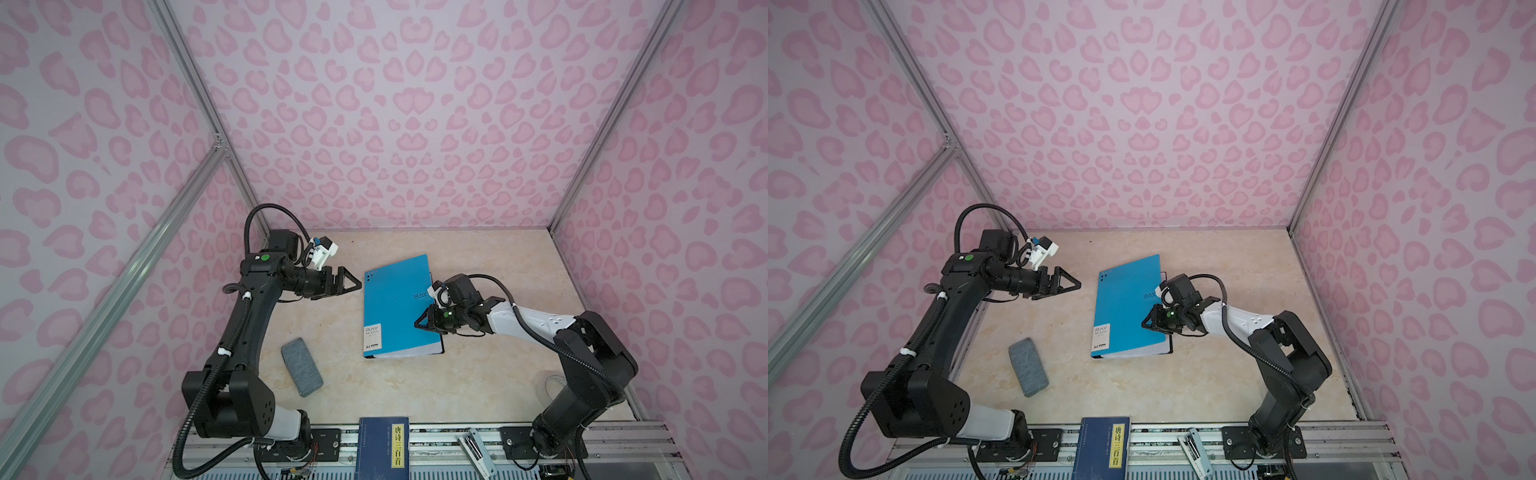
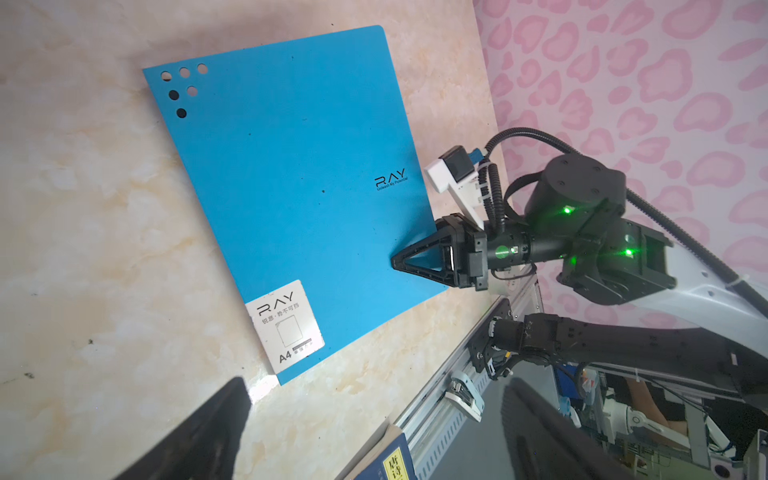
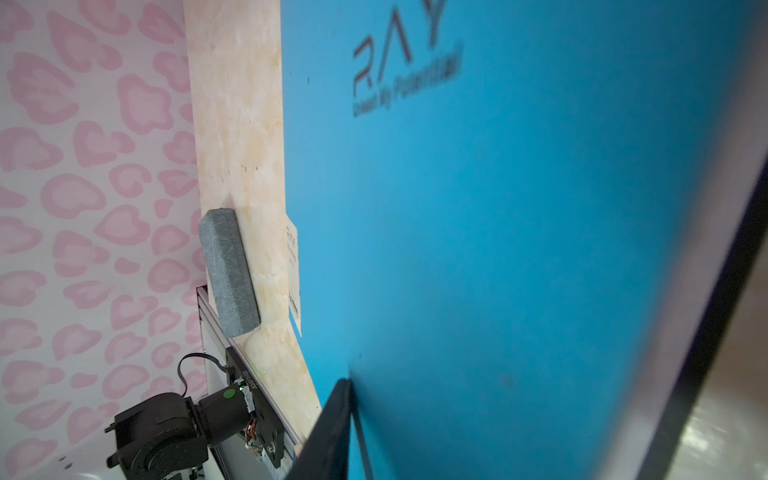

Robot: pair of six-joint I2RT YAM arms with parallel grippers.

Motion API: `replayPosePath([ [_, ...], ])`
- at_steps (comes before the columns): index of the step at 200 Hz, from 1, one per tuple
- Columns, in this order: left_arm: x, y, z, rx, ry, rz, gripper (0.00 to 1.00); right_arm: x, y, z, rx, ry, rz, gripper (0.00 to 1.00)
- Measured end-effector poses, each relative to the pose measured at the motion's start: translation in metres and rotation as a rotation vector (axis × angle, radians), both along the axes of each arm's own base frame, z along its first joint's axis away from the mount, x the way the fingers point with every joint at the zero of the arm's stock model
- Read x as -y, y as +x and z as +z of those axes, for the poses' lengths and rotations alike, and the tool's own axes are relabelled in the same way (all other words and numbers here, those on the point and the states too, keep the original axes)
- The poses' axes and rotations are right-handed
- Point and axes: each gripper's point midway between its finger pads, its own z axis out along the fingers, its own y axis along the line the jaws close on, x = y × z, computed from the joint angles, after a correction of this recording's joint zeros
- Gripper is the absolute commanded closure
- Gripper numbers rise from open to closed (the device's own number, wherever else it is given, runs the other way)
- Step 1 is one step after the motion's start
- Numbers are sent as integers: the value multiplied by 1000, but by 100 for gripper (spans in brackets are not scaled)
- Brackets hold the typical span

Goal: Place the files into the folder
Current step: 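Lower the cover onto the sheets with the left gripper while the right gripper presses it, then release the closed blue folder and draw both grippers away from it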

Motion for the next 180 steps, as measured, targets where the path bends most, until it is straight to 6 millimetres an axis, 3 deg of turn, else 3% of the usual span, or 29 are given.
replayPosePath([
  [80,-5,18,-18,-22,32,35,2,30,3,-5,37,-191,-53,57],
  [180,-16,27,-23,10,113,65,2,48,3,-8,14,-300,-29,45],
])
